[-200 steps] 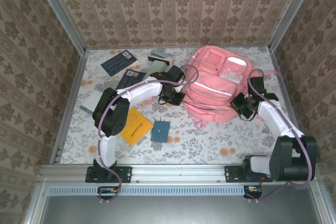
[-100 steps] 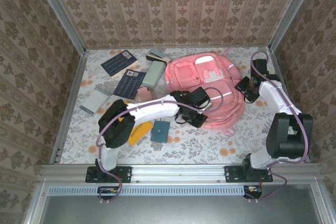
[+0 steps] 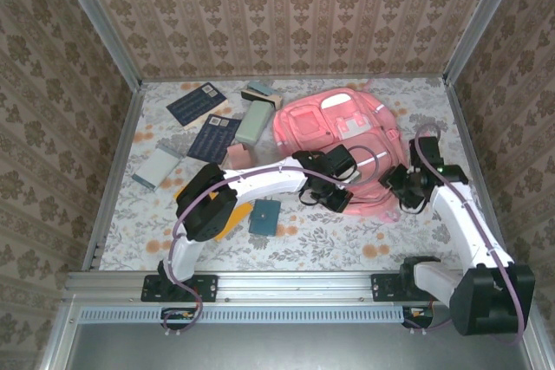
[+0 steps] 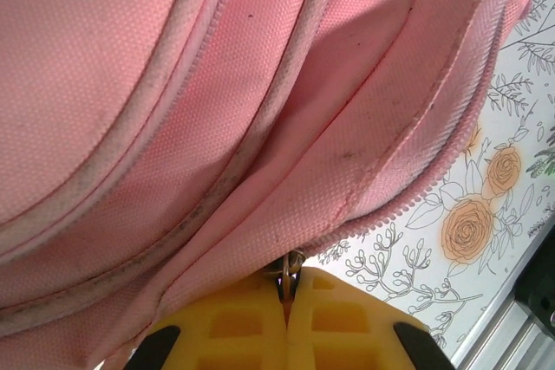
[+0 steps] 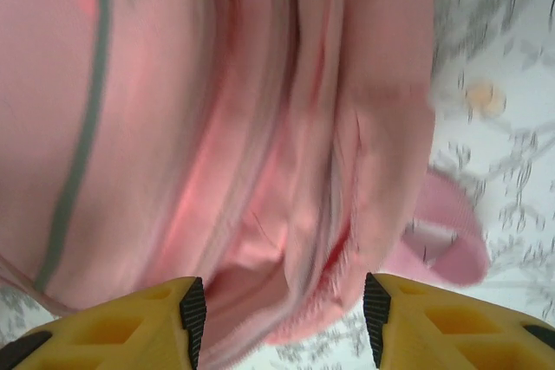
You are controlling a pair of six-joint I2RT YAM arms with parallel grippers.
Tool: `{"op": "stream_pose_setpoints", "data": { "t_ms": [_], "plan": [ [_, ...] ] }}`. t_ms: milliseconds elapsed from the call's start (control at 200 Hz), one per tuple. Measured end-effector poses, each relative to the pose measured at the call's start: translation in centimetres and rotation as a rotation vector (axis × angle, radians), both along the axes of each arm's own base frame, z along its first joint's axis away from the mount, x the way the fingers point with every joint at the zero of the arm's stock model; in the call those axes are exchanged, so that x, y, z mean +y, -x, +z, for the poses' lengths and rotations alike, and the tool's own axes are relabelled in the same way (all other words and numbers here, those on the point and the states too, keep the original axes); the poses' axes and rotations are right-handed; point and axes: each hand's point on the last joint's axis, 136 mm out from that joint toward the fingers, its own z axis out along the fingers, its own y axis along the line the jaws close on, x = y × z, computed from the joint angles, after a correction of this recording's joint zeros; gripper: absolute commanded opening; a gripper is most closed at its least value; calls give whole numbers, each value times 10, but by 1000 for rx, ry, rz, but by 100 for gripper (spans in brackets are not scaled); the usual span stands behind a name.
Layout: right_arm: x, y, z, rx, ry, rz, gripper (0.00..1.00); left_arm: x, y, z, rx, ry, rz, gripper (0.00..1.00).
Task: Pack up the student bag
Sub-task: Unzip the student bag at the center of the table.
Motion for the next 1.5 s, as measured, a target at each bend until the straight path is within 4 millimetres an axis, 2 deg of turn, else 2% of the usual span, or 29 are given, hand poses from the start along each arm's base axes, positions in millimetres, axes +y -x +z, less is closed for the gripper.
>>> {"op": "stream_pose_setpoints", "data": {
  "t_ms": [165, 305, 420, 520, 775, 910, 1070, 1325, 1425, 1500],
  "plan": [
    [27, 21, -28, 73, -86, 4, 53, -3, 1, 1, 0, 11, -5, 0],
    [38, 15, -37, 83, -116, -11, 46, -2, 2, -2, 2, 7, -6, 0],
    [39, 9, -41, 85, -127, -37, 28, 0, 3, -3, 4, 2, -7, 0],
    [40, 8, -44, 84, -129, -41, 0, 0, 6, -5, 6, -3, -10, 0],
    [36, 5, -42, 73, -97, -15, 0, 8, 7, -14, 8, -31, -5, 0],
    [32, 5, -41, 72, -86, -8, 0, 16, -1, -20, -4, -53, 18, 0],
    [21, 3, -40, 63, -71, -9, 0, 42, -30, -29, -35, -111, 78, 0],
    [3, 3, -39, 52, -36, -24, 0, 114, -110, -37, -131, -254, 211, 0],
    [0, 5, -38, 51, -31, -20, 0, 127, -137, -29, -169, -268, 242, 0],
    [0, 4, -37, 43, -31, -15, 0, 127, -151, -24, -185, -267, 247, 0]
  ]
}}
